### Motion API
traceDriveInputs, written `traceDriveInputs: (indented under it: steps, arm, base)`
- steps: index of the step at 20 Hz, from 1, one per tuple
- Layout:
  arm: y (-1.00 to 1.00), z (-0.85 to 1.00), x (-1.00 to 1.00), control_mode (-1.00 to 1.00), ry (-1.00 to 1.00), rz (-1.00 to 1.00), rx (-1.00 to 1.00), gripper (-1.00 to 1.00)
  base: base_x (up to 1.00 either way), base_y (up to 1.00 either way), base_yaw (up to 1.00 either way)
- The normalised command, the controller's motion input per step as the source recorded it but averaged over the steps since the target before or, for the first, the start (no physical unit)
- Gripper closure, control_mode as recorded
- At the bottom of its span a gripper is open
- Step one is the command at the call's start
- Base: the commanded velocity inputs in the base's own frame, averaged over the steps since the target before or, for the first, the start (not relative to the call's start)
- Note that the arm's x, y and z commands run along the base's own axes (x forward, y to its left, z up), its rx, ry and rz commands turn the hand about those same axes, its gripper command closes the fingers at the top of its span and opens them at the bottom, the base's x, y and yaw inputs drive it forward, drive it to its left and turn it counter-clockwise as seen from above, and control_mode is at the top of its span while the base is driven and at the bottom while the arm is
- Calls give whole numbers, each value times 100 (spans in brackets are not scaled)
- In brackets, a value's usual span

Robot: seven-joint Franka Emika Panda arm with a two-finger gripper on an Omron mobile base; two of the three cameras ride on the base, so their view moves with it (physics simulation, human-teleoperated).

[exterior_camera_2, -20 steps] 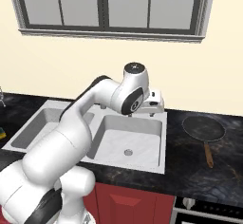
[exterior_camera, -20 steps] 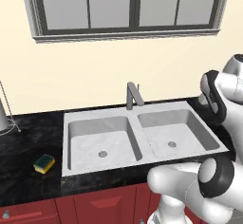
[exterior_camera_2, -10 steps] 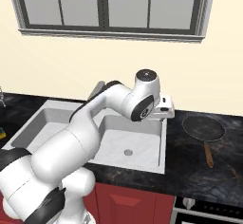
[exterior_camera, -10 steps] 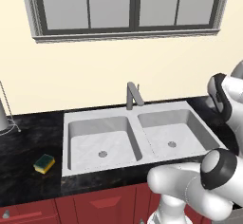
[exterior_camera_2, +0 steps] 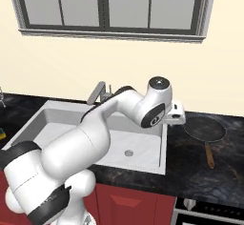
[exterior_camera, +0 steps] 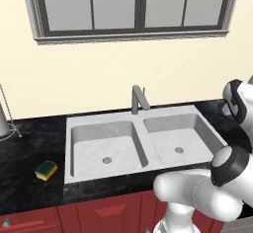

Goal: Pick the pan and sponge and place them into the sink. Then turn on the water.

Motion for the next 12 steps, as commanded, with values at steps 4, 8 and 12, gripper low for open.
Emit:
traceDriveInputs:
  steps: [4,8,12]
  arm:
    - [-37,-16,0,-100,0,0,0,-100]
    - [-36,-19,0,-100,0,0,0,-100]
    - [-35,-20,0,-100,0,0,0,-100]
  base:
    - [0,0,0]
    - [0,0,0]
    - [0,0,0]
